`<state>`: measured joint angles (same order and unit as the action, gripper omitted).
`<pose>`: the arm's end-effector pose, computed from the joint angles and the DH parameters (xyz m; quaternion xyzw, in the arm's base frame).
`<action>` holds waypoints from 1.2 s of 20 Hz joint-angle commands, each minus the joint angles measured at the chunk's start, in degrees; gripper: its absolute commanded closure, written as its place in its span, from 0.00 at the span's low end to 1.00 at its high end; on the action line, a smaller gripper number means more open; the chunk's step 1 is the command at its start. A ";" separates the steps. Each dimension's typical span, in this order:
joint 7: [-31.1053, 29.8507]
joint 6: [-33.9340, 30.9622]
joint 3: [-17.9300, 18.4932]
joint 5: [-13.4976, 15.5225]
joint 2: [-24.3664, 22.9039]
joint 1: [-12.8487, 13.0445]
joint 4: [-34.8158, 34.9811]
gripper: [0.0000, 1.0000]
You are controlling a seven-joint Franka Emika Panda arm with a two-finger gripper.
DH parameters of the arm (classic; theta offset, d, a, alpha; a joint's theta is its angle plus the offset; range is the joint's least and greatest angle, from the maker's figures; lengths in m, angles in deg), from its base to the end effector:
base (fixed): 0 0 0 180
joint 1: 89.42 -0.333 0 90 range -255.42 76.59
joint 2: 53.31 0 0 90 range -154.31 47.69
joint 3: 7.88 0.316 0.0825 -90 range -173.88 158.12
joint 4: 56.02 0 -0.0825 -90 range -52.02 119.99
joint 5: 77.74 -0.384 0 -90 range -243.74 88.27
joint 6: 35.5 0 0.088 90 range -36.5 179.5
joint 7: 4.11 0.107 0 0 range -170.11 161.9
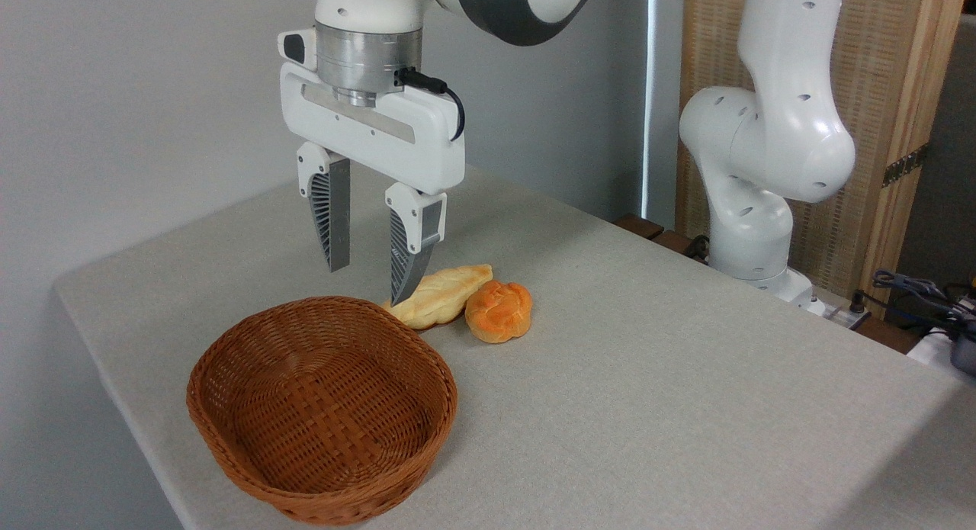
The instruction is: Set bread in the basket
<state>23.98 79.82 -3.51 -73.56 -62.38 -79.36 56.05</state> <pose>0.5305 -0.0549 0.5662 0.9540 -0.2770 0.1127 0.0189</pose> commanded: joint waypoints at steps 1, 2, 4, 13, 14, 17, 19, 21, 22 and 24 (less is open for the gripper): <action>0.13 0.35 0.82 -0.74 0.99 0.58 -1.41 0.00; 0.13 0.35 0.82 -0.74 0.99 0.58 -1.49 0.00; 0.13 0.26 0.82 -0.66 0.90 0.49 -1.41 0.00; 0.04 0.35 0.82 -0.66 0.90 0.49 -1.49 0.00; 0.04 0.26 0.82 -0.66 0.90 0.58 -1.41 0.00; 0.13 0.08 0.73 -0.66 0.90 0.58 -1.41 0.00; 0.04 -0.09 0.56 -0.66 0.99 0.67 -1.41 0.00; 0.30 -0.70 0.29 -0.66 0.99 1.19 -1.06 0.00; 0.22 -1.67 0.03 -0.66 0.99 1.46 -0.79 0.00; 0.22 -2.11 0.03 -0.66 1.08 3.73 0.43 0.00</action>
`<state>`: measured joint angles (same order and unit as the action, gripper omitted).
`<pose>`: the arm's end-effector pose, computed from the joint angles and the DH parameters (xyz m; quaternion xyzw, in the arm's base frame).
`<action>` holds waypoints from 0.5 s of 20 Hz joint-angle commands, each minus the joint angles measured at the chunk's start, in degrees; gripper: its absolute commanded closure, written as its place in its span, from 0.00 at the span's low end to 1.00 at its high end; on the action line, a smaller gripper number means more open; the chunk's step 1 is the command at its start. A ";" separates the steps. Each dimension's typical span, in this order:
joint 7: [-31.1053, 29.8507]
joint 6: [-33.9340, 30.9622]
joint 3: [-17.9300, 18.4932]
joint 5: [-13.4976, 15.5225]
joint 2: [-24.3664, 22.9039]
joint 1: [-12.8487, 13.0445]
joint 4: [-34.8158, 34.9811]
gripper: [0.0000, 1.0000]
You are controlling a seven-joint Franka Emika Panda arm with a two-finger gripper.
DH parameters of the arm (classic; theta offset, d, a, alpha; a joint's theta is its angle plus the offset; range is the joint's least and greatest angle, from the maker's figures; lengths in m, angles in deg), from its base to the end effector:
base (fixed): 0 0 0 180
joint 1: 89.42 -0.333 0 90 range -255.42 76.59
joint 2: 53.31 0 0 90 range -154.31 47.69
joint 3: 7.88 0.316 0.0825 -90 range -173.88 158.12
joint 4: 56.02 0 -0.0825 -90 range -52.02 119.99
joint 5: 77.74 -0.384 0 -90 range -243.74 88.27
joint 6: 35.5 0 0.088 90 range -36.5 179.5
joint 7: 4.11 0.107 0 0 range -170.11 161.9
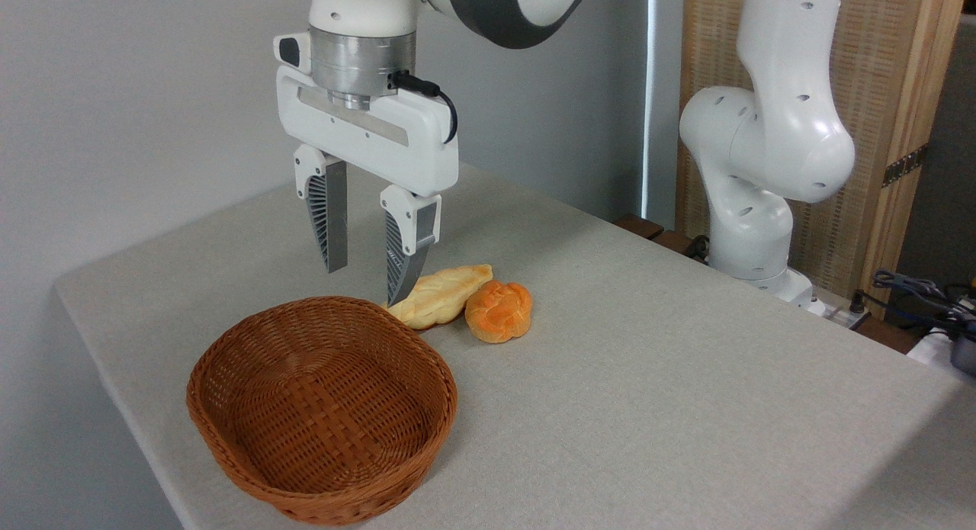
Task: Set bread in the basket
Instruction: 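Lower the open gripper down onto the pale croissant-shaped bread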
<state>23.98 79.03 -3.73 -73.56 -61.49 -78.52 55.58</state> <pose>0.5324 -0.0655 0.5606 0.9525 -0.2863 0.1021 0.0211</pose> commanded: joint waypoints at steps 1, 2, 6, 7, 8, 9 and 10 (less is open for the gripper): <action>0.22 -1.32 0.25 -0.74 0.19 3.60 1.86 0.00; 0.22 -1.32 0.25 -0.74 0.10 4.56 3.00 0.00; 0.39 -1.23 0.25 -0.83 -0.69 9.22 8.53 0.00; 0.39 -1.23 0.25 -0.92 -0.69 9.84 9.59 0.00; 0.65 -1.23 0.25 -0.92 -0.69 10.54 10.38 0.00; 1.61 -1.23 0.25 -0.92 -0.69 11.33 11.09 0.00; 3.02 -1.15 0.25 -0.92 -0.69 11.86 12.23 0.00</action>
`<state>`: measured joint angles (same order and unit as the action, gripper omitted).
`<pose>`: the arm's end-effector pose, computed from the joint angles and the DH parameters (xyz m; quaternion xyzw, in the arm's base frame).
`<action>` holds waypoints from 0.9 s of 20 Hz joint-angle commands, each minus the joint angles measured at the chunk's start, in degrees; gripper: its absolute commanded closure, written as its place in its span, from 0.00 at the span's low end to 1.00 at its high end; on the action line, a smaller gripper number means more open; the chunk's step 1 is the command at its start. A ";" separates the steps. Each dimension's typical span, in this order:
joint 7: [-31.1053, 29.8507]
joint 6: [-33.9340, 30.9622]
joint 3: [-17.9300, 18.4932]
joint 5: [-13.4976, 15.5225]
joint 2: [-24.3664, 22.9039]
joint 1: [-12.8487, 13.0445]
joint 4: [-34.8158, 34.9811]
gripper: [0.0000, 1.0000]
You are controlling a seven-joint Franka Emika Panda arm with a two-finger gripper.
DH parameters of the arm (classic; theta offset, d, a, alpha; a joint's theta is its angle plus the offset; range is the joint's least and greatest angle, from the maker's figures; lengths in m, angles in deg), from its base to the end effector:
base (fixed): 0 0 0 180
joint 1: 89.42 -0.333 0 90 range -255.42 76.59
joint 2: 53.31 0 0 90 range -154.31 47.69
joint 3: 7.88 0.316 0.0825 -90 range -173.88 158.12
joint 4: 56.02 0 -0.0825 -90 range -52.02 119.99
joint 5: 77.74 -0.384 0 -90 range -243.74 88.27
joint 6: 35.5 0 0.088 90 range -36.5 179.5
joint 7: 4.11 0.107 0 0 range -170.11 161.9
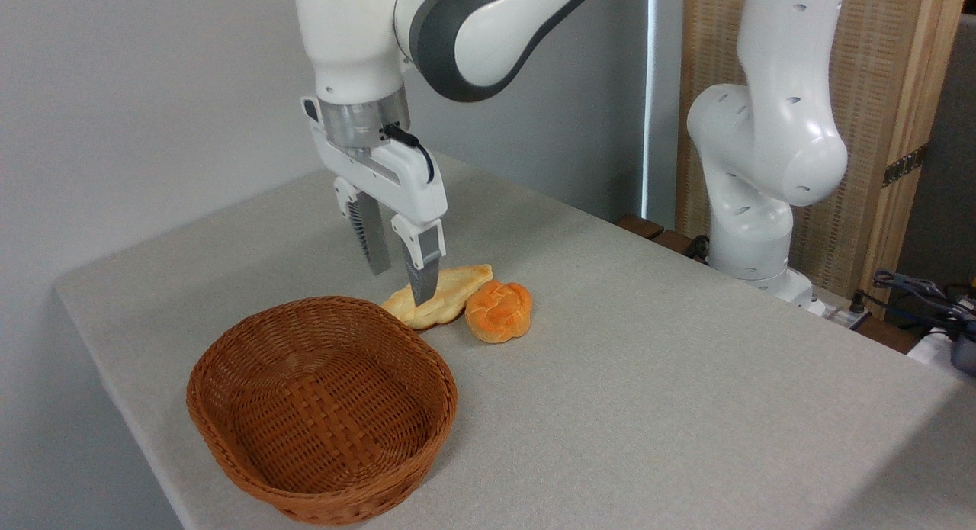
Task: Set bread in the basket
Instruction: 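Lower the open gripper down onto the pale croissant-shaped bread, then close the gripper around the middle of the croissant bread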
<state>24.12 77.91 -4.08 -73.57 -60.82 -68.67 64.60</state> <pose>0.4913 -0.1536 0.4757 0.9279 -0.3708 0.0061 0.0373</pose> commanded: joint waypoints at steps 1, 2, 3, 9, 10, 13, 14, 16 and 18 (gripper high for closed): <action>3.84 0.15 0.59 -0.92 -1.37 2.45 4.35 0.00; 3.94 0.32 0.59 -0.92 -1.37 3.06 4.89 0.00; 4.03 0.67 0.59 -0.92 -1.28 3.42 5.24 0.00; 3.94 4.01 0.68 -0.92 -0.58 5.26 7.27 0.00; 3.94 4.10 0.68 -0.92 -0.23 5.27 7.35 0.00; 4.03 4.10 0.68 -1.01 0.30 5.27 7.35 0.00; 4.03 4.10 0.68 -1.27 0.39 5.27 7.35 0.00; 4.03 4.10 0.68 -1.53 0.65 5.35 7.53 0.00; 3.94 4.28 0.68 -1.53 1.09 6.49 7.79 0.00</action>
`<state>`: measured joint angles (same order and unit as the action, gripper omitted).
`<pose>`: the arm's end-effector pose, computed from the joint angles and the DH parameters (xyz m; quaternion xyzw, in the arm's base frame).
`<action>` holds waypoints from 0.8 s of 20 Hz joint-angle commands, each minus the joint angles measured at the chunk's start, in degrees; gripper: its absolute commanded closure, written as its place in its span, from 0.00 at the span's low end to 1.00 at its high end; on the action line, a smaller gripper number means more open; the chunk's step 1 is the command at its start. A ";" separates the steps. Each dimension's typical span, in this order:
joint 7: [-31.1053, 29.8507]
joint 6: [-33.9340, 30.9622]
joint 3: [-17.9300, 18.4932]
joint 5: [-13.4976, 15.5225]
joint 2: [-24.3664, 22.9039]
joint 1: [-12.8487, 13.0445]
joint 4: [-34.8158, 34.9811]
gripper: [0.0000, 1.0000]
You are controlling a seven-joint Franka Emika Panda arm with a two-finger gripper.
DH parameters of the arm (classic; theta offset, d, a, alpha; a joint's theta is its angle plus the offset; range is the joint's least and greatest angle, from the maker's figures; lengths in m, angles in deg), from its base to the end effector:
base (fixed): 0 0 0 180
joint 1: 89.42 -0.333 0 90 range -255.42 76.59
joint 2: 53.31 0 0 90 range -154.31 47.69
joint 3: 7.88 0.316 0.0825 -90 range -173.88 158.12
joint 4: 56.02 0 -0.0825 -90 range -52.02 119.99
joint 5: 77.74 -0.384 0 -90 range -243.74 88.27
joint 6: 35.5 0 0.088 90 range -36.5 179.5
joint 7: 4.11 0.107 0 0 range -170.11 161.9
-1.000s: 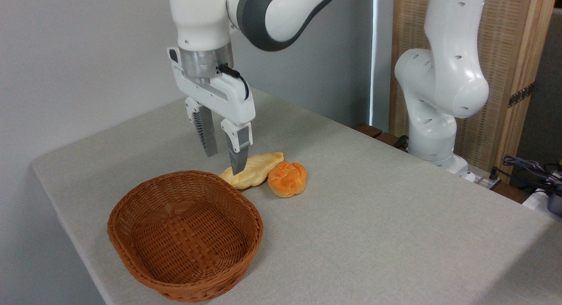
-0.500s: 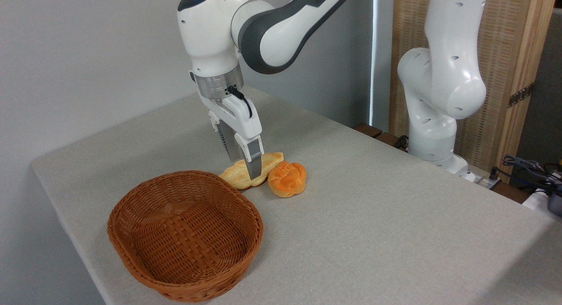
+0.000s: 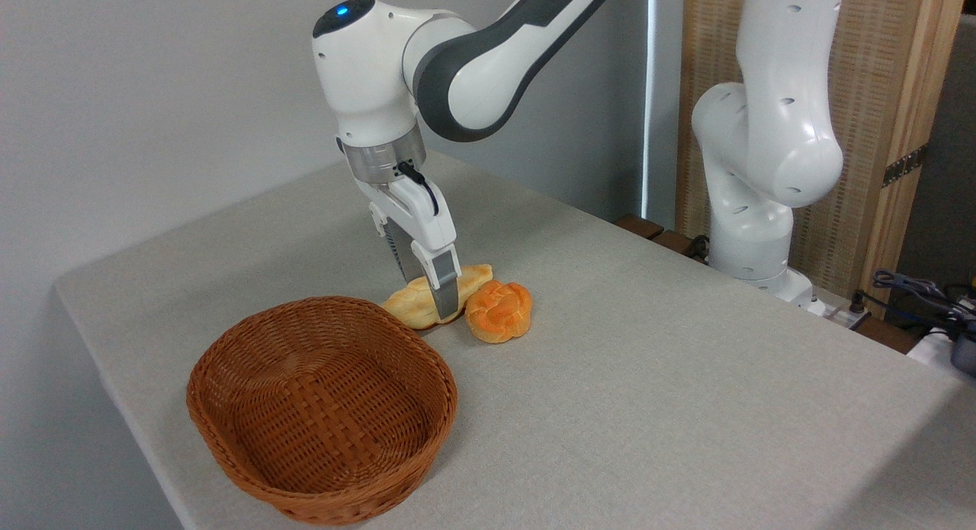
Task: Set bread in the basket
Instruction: 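Close the gripper around the middle of the croissant bread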
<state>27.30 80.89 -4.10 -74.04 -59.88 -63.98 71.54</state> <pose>0.4604 -0.1863 0.4157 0.9001 -0.4326 -0.0374 0.0354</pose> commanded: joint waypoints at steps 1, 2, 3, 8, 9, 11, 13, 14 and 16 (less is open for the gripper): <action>0.76 1.21 0.70 -1.06 0.24 1.81 0.85 0.01; 0.76 1.30 0.70 -1.06 0.42 1.81 0.85 0.12; 0.76 1.38 0.70 -1.06 0.51 1.81 0.85 0.31; 0.76 1.56 0.70 -1.06 0.42 1.81 0.76 0.61; 0.76 1.56 0.70 -1.06 0.42 1.81 0.76 0.61; 0.76 1.47 0.70 -1.06 0.42 1.81 0.67 0.61; 0.76 1.47 0.79 -1.06 0.42 1.81 0.76 0.61; 0.76 1.38 0.79 -1.06 0.33 1.81 0.67 0.61; 0.76 1.38 0.70 -1.06 0.25 1.81 0.67 0.61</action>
<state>27.31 81.02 -4.00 -74.25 -59.15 -62.90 71.82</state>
